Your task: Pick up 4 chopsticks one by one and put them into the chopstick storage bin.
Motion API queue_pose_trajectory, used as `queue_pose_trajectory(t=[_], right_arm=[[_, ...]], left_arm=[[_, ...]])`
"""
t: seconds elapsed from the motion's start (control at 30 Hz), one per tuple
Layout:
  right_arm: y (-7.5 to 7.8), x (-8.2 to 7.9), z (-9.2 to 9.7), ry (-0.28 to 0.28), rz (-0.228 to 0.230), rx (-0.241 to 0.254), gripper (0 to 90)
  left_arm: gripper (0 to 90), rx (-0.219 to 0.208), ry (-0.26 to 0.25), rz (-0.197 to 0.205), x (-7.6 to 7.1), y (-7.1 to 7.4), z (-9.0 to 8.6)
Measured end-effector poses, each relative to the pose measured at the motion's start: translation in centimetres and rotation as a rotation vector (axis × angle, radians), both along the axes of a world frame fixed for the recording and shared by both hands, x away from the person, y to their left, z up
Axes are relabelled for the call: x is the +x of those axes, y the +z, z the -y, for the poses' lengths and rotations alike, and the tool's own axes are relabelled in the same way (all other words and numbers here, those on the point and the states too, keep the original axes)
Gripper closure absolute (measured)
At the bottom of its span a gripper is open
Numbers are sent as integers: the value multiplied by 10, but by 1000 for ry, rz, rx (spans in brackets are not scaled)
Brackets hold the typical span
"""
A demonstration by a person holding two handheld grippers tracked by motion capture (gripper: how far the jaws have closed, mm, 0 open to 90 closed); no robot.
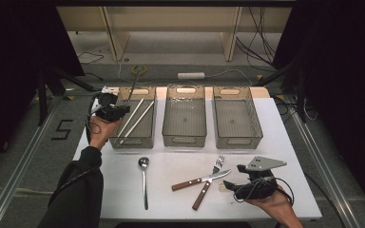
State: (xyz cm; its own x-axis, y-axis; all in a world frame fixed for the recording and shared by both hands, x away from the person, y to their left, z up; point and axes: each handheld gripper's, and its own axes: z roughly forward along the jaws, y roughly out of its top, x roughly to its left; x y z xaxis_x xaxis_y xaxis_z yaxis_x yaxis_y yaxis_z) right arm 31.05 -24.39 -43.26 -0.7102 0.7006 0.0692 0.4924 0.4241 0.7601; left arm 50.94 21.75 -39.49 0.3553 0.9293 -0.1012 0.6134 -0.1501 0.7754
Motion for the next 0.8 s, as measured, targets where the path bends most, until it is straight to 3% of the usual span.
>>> queue_pose_trajectory(t=[0.37,0.7,0.8], right_arm=[[0,1,-1,2,-3,1,251],[-1,1,-2,8,-8,-5,257],[0,0,-1,9,-8,-5,257]], left_arm=[[848,15,13,-35,7,-18,1],[842,76,3,-81,10,-32,5],[774,74,3,-100,10,-33,6]])
